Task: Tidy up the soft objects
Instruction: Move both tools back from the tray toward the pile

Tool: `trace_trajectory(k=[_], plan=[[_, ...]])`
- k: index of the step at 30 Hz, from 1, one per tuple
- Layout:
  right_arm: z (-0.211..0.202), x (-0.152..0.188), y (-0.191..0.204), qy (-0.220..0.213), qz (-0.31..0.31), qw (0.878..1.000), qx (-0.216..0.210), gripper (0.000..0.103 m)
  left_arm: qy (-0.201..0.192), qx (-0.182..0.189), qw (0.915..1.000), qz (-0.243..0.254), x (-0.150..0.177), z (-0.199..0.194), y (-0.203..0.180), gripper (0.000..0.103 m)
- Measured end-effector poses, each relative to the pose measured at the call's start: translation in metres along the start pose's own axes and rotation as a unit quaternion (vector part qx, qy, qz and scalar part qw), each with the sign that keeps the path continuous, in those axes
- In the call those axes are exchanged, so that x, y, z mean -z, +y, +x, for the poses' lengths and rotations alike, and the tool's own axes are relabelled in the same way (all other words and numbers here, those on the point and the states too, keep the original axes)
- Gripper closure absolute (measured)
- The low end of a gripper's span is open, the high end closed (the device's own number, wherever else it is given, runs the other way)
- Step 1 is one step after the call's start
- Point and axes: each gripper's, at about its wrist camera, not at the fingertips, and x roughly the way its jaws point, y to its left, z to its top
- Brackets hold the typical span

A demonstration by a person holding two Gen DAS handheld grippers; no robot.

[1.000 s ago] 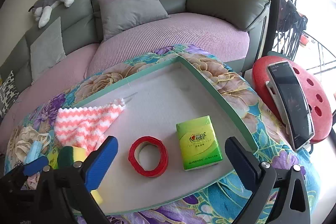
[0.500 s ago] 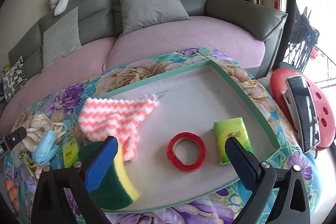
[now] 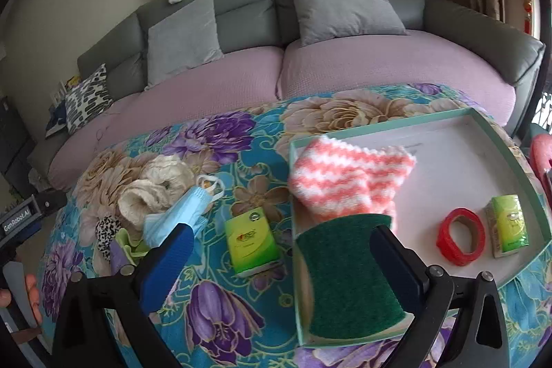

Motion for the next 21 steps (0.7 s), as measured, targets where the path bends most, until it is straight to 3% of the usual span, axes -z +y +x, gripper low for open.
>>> trace_trajectory(k=[9,21], plan=[[0.035,0.017,0.055,0.04,-0.048,0.997,-0.053,0.0,0.012,0.0,0.9996,-0.025,0.004,0.013,0.021,0.002],[0.052,0.024,0.061,0.062,-0.054,0.995,-0.053,0.0,0.084,-0.017,0.9963,-0.003,0.018,0.047,0.019,0.002]])
